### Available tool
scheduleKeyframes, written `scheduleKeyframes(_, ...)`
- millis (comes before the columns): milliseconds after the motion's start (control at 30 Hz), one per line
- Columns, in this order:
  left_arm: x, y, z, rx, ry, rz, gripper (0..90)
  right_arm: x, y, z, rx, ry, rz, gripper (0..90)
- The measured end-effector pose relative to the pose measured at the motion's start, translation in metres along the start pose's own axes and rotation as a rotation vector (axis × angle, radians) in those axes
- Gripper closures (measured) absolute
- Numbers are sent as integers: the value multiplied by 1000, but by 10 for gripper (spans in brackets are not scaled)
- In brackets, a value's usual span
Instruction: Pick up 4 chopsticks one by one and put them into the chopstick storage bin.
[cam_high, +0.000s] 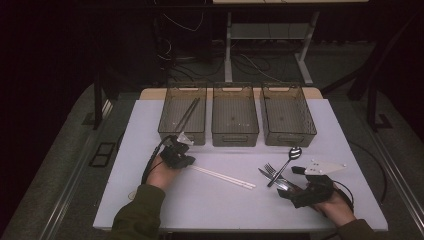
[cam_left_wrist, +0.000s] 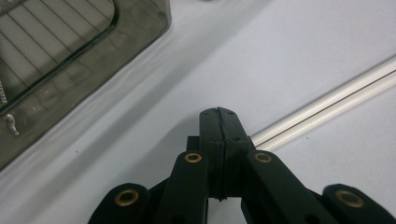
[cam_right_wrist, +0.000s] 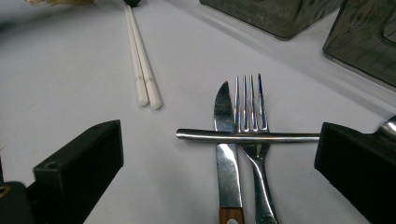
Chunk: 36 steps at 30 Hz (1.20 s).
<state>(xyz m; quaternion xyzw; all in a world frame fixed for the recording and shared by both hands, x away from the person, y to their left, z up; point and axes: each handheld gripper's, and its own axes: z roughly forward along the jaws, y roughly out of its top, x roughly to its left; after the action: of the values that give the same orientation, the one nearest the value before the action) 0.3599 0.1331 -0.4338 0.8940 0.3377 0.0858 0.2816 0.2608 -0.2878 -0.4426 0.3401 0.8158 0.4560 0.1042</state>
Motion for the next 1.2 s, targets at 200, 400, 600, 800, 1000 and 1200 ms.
scheduleKeyframes(200, -2, -6, -3, -5, -8, 8, 893, 0, 0, 0, 1, 0, -1, 15)
scheduleKeyframes(400, -4, -8, -5, -2, -12, 16, 892, 1, 0, 0, 2, 0, -1, 14)
scheduleKeyframes(600, -16, -2, -9, -55, -41, 69, 859, 0, 0, 0, 0, 0, -2, 14)
scheduleKeyframes(800, -43, 6, -11, -75, -119, 133, 852, 0, 0, 0, 0, 1, -2, 14)
scheduleKeyframes(1000, -73, 9, -7, -82, -245, 194, 891, 1, 0, 0, 1, 0, -2, 14)
scheduleKeyframes(1200, -98, 13, 10, -47, -297, 274, 892, 1, 0, 0, 1, 0, -4, 15)
